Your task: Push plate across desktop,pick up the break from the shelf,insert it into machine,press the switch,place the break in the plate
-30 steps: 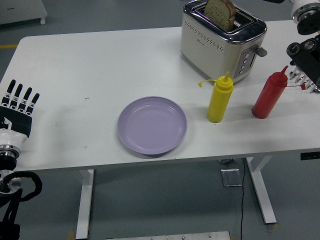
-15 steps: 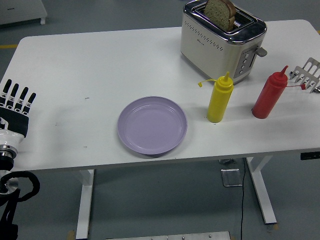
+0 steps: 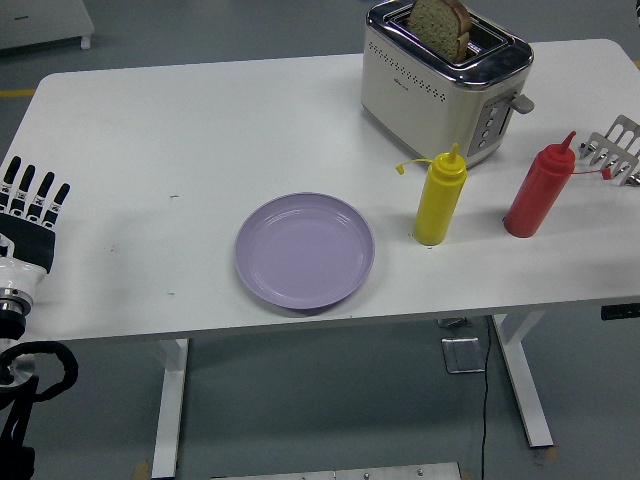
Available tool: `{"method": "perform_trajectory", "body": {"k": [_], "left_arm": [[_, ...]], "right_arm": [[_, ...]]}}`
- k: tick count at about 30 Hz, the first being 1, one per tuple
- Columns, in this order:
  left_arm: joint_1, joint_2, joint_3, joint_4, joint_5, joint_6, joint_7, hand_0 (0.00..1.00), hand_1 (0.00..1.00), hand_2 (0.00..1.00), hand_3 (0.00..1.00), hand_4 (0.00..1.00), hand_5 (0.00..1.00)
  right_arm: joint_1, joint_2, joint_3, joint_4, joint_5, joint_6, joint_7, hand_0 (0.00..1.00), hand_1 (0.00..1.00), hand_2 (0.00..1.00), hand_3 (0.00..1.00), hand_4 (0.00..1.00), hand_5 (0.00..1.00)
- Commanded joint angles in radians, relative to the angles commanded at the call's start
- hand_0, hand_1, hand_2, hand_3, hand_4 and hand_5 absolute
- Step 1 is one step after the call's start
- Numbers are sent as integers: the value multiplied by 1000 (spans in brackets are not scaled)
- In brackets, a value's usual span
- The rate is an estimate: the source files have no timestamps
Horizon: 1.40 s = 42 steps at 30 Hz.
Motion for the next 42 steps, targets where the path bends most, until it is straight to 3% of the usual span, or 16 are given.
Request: {"method": "perform_trajectory", "body": {"k": [5, 9, 24, 25, 30, 31, 35, 42], "left_arm": [[-2, 0, -3, -1, -1, 0, 0, 829, 878, 955, 840, 616, 998], [-2, -1, -2, -1, -1, 0, 0, 829, 877, 955, 840, 617, 998], [-2, -1, -8, -5, -5, 0, 1, 829, 877, 956, 839, 617, 998], [-2, -1, -7, -5, -5, 0, 1, 829, 877, 955, 838, 617, 998], [-2, -2, -6, -5, -7, 0, 2, 829, 877, 955, 838, 617, 998], [-2, -2, -6, -6, -8, -1, 2, 828, 877, 953, 837, 616, 998], [-2, -1, -8, -8, -11, -1, 2, 828, 877, 953, 837, 616, 998], [-2, -1, -7, -10, -19, 1, 5, 827, 875, 951, 835, 616, 998]], "right_arm": [[-9, -19, -20, 13, -82, 95, 12, 427, 448, 528, 646, 476, 169], [-10, -18, -35, 10, -135, 126, 21, 436, 460, 539, 651, 460, 162], [19, 29, -99, -56, -190, 120, 63, 473, 479, 567, 628, 423, 141], [22, 33, -104, -59, -194, 118, 66, 488, 493, 588, 616, 384, 121], [32, 46, -126, -68, -223, 104, 82, 488, 493, 588, 616, 384, 121], [33, 48, -130, -69, -232, 99, 85, 500, 505, 608, 597, 322, 83], [38, 53, -143, -71, -260, 88, 96, 500, 505, 608, 597, 322, 83], [46, 63, -160, -76, -292, 109, 97, 495, 504, 600, 597, 319, 81]]}}
